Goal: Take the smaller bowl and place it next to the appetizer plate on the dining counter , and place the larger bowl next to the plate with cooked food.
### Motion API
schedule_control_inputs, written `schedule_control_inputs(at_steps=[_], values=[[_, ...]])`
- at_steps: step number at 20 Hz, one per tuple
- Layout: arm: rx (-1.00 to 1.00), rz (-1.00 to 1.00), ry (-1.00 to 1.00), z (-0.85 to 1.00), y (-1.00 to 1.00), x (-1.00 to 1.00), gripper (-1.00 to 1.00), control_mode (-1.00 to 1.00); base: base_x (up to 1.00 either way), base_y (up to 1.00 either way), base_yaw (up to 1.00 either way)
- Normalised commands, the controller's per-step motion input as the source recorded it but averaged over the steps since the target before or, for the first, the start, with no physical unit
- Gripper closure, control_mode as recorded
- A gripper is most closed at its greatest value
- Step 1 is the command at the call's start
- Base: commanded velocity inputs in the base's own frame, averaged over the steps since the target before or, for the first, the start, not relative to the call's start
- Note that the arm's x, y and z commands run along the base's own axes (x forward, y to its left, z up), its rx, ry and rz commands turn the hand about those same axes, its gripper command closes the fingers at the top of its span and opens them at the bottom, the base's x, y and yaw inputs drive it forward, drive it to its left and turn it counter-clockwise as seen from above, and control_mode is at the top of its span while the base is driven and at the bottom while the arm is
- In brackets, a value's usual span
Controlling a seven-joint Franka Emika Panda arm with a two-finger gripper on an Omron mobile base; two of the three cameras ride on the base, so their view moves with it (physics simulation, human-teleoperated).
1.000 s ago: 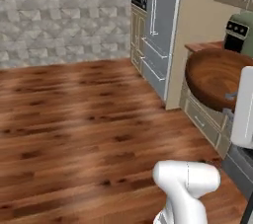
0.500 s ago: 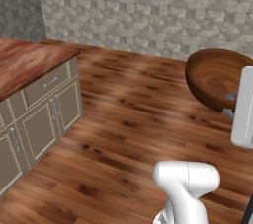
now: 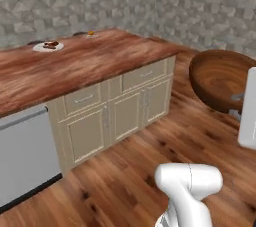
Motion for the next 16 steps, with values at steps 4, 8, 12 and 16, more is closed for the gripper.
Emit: schedule_control_inputs(at_steps=[4,8,12,16], values=[[0.00,0.00,0.00,0.00,0.00,0.00,1.00,1.00,0.00,1.00,0.71],[0.00,0.00,0.00,0.00,0.00,0.00,1.00,1.00,-0.15,1.00,0.59],[0.00,0.00,0.00,0.00,0.00,0.00,1.00,1.00,0.12,-0.03,0.51],[0.00,0.00,0.00,0.00,0.00,0.00,1.00,1.00,0.27,-1.00,0.33]])
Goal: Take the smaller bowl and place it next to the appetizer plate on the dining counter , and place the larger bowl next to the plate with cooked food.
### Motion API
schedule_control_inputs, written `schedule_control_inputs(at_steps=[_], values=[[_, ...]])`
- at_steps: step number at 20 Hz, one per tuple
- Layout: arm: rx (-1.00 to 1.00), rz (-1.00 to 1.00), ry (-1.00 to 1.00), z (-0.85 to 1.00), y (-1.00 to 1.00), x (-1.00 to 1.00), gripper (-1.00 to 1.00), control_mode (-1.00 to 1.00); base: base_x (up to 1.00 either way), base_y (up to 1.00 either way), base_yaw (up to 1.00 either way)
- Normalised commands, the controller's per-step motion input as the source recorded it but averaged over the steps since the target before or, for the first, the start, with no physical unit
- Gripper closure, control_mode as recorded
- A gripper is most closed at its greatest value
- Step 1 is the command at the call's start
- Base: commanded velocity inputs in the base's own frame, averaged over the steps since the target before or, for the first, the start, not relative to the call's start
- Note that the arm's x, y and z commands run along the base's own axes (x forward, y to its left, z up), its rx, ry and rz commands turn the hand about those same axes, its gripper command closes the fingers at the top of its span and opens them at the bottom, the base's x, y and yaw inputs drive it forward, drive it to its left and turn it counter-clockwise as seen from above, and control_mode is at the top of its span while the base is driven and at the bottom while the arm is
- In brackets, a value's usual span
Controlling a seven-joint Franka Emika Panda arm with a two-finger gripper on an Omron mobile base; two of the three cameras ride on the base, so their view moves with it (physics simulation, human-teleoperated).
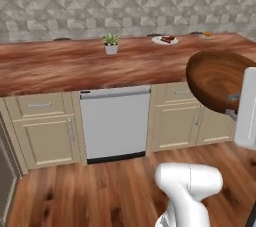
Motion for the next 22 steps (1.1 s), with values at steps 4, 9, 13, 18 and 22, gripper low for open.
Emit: schedule_control_inputs(at_steps=[4,9,13,18,22], values=[[0.00,0.00,0.00,0.00,0.00,0.00,1.00,1.00,0.13,-1.00,0.09],[0.00,0.00,0.00,0.00,0.00,0.00,1.00,1.00,0.34,-1.00,-0.02],[0.00,0.00,0.00,0.00,0.00,0.00,1.00,1.00,0.54,-1.00,-0.04],[0.00,0.00,0.00,0.00,0.00,0.00,1.00,1.00,0.65,-1.00,0.00],[0.00,0.00,0.00,0.00,0.00,0.00,1.00,1.00,0.62,-1.00,0.00]])
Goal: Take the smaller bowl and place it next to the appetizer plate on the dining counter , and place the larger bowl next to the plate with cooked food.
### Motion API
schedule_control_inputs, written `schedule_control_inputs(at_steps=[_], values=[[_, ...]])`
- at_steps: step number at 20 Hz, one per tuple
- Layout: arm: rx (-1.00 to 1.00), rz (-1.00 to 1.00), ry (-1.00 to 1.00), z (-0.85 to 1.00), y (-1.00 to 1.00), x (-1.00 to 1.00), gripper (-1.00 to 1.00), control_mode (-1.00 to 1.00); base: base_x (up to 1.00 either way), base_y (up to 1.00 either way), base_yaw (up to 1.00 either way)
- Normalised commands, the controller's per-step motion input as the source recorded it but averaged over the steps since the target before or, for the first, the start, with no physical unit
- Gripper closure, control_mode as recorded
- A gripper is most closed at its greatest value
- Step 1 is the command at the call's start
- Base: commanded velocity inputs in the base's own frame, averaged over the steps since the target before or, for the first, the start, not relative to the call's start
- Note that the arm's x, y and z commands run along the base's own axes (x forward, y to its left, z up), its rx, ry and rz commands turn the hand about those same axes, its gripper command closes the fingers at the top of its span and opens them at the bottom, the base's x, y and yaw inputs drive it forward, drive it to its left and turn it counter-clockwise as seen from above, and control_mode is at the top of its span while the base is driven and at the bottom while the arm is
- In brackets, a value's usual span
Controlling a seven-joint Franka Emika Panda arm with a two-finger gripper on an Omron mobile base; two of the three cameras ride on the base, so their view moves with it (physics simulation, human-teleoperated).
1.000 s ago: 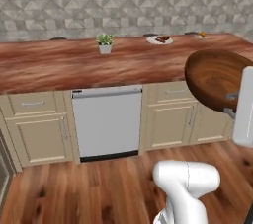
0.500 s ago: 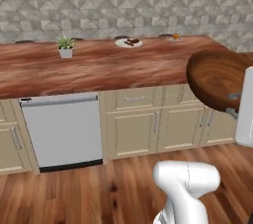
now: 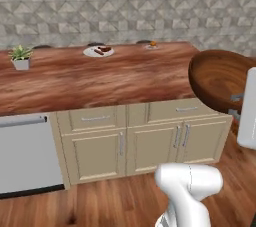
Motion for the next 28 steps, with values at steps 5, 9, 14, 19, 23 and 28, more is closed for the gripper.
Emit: schedule_control_inputs(at_steps=[5,9,14,19,23,28], values=[[0.00,0.00,0.00,0.00,0.00,0.00,1.00,1.00,0.53,-1.00,0.00],[0.00,0.00,0.00,0.00,0.00,0.00,1.00,1.00,0.44,-1.00,0.00],[0.00,0.00,0.00,0.00,0.00,0.00,1.00,1.00,0.32,-1.00,0.00],[0.00,0.00,0.00,0.00,0.00,0.00,1.00,1.00,0.32,-1.00,0.00],[0.00,0.00,0.00,0.00,0.00,0.00,1.00,1.00,0.52,-1.00,-0.03],[0.00,0.00,0.00,0.00,0.00,0.00,1.00,1.00,0.84,-1.00,-0.01]])
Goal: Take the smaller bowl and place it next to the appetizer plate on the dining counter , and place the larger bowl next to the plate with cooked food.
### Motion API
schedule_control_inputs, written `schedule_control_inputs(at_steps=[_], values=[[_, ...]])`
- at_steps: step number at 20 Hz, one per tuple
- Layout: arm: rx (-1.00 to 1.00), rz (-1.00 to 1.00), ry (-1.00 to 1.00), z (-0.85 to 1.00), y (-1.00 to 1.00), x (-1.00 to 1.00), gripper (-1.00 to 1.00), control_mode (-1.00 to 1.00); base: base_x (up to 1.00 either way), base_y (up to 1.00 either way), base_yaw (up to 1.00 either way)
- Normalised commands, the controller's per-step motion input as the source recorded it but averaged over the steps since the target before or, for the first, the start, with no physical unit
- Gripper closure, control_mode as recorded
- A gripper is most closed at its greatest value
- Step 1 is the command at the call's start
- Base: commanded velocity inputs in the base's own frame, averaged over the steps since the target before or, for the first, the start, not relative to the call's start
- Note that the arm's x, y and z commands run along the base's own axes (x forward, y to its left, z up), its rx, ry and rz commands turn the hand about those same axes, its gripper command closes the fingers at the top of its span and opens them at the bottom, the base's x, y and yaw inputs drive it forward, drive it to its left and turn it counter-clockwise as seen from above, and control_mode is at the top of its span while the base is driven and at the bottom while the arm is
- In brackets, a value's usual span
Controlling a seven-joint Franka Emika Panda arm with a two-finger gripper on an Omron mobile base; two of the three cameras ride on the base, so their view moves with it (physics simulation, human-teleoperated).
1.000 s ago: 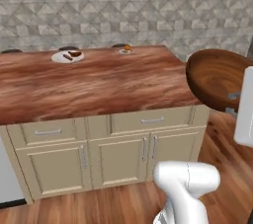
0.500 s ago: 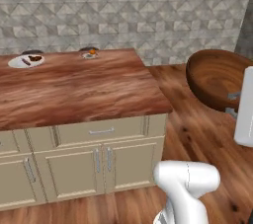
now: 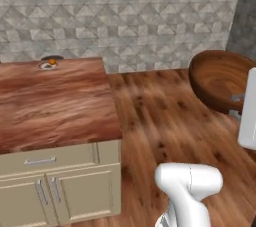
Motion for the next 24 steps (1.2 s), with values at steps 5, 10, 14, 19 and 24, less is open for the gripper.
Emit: schedule_control_inputs(at_steps=[5,10,14,19,24], values=[[0.00,0.00,0.00,0.00,0.00,0.00,1.00,1.00,1.00,-1.00,0.00],[0.00,0.00,0.00,0.00,0.00,0.00,1.00,1.00,1.00,-1.00,0.13],[0.00,0.00,0.00,0.00,0.00,0.00,1.00,1.00,1.00,-1.00,0.37],[0.00,0.00,0.00,0.00,0.00,0.00,1.00,1.00,1.00,-1.00,0.38],[0.00,0.00,0.00,0.00,0.00,0.00,1.00,1.00,1.00,-1.00,0.36]])
